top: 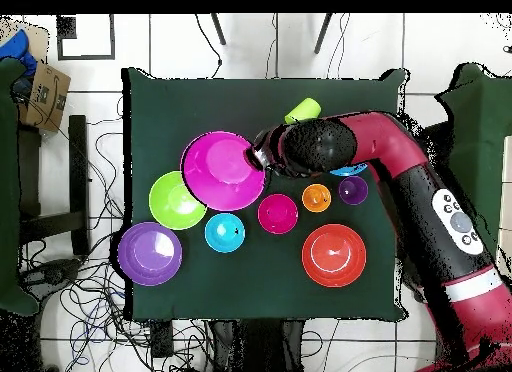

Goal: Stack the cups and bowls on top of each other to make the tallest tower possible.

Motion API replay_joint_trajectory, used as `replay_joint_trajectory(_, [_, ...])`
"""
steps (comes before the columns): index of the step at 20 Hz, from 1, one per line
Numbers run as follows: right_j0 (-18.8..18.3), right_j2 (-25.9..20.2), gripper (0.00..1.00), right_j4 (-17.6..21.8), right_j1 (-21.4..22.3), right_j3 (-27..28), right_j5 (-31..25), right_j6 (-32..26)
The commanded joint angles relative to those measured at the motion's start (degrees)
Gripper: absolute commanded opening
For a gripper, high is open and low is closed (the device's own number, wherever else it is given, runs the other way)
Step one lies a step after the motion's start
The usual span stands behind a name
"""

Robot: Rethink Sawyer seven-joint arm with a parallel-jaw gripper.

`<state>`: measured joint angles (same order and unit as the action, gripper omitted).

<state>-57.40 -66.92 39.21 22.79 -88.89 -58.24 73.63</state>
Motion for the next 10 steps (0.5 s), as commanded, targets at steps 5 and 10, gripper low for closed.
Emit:
replay_joint_trajectory(5, [2.8,5.1,0.00,1.6,-0.6,5.7,-7.7,-21.3])
replay_joint_trajectory(10, [2.6,4.9,0.00,1.2,-1.0,6.0,-7.3,-22.4])
